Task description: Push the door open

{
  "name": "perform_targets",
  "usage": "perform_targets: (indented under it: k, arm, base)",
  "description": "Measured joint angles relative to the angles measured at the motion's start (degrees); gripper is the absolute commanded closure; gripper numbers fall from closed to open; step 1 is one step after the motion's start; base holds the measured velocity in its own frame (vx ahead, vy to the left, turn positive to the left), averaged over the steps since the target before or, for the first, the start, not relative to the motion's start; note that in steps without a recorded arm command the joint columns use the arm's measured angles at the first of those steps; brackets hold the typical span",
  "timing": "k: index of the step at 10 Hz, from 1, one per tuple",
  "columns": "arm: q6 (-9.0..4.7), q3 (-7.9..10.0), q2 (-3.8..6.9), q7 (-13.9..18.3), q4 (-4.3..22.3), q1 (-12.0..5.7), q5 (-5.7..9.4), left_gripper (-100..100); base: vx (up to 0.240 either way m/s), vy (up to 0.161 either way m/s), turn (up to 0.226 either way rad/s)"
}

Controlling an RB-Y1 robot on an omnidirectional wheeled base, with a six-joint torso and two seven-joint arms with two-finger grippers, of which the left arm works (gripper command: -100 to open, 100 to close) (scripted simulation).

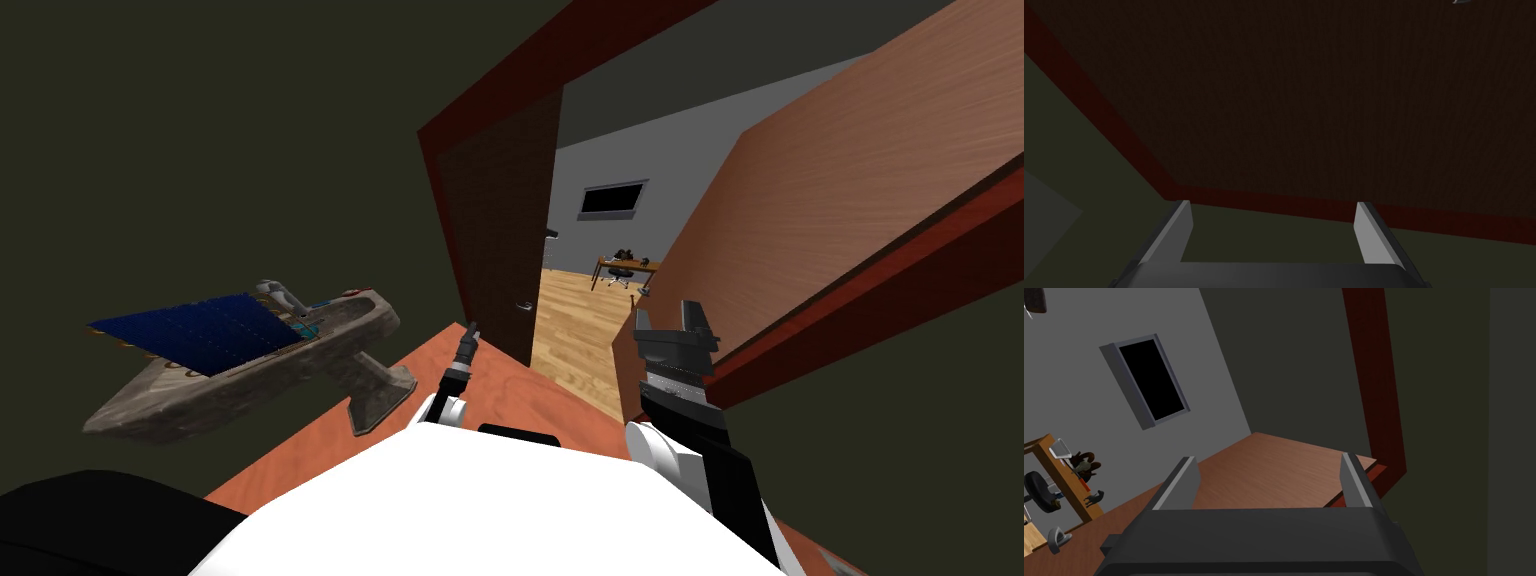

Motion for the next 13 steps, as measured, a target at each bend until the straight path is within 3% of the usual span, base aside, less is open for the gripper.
perform_targets:
  k: [4,7,13]
  arm:
    - [-2.29,-1.43,0.01,0.60,7.30,-1.76,0.16,-100]
    - [-2.76,-2.80,-0.81,0.54,11.24,-2.85,0.02,-100]
    - [-5.38,-4.55,-1.00,1.55,21.17,-5.89,0.37,-100]
  base:
    - [0.097,0.018,-0.079]
    - [0.092,0.024,-0.081]
    - [0.099,0.017,-0.076]
